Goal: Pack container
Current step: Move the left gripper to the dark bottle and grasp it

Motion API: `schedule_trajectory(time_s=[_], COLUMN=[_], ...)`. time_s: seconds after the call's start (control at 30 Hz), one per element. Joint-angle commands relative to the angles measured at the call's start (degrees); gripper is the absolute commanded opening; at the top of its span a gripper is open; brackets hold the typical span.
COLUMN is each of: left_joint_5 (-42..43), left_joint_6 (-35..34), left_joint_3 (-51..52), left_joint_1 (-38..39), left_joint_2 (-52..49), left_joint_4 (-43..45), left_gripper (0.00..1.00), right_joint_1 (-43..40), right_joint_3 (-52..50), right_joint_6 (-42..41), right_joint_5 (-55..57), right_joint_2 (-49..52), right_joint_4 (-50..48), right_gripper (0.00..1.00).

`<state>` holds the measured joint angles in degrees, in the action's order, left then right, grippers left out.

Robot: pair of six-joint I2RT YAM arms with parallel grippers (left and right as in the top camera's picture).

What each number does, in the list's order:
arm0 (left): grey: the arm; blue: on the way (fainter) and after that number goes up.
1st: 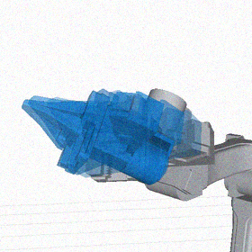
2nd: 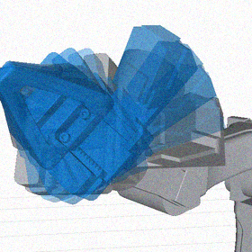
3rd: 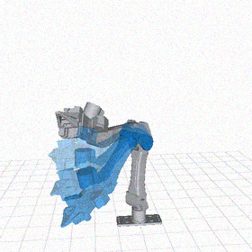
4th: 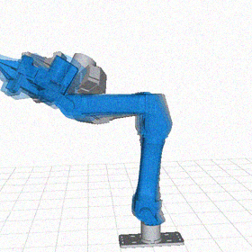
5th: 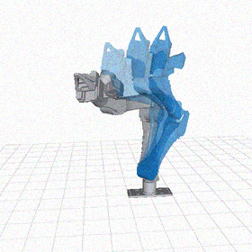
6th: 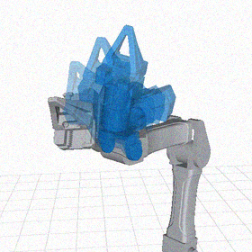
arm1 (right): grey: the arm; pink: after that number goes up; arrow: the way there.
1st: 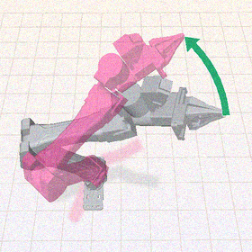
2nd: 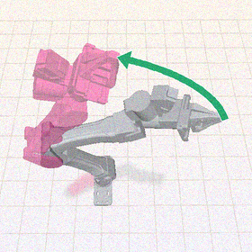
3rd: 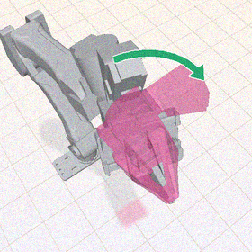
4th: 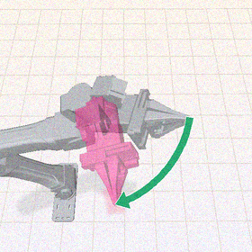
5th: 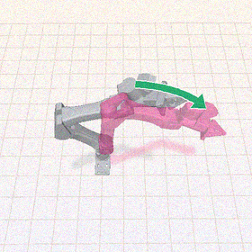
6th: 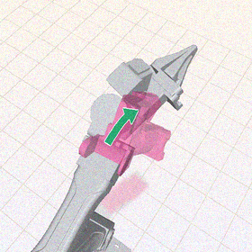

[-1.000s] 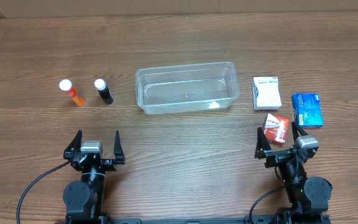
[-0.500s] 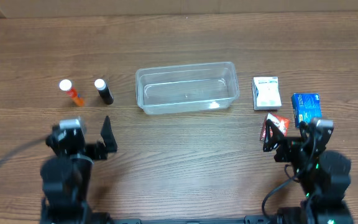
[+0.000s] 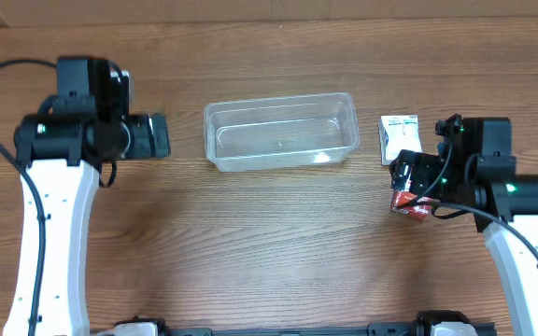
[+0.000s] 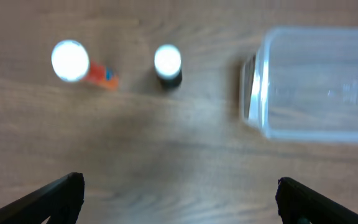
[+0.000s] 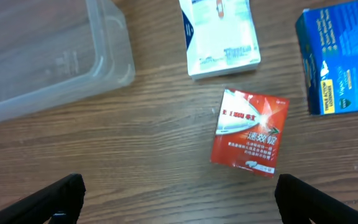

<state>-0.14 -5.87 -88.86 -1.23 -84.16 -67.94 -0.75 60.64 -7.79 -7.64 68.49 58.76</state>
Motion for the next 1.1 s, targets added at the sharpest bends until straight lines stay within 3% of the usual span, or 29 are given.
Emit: schedule_trajectory(time_s=[0.0,0.43,1.07], left_joint_5=[-0.39,-0.44,-0.48], left_joint_6=[-0.50,-0.55,-6.67], left_joint_3=[-6.91,-12.57,-12.46], left_joint_1=[-0.26,-0.24,-0.24], left_joint_2=[-4.63,-28.11,-33.59], left_joint_4=[1.29,6.75,5.73], left_gripper=[1.00,1.00,1.00], right_joint_1=[-0.24,-0.24,-0.24], right_joint_3=[1.64,1.64,1.64], right_joint_6=[0.52,0.52,0.52], right_joint_5=[-0.57,-0.57,-0.57], right_joint_2=[1.07,1.07,1.07], right_joint_4=[0.22,0.33,0.35], right_gripper=[1.00,1.00,1.00])
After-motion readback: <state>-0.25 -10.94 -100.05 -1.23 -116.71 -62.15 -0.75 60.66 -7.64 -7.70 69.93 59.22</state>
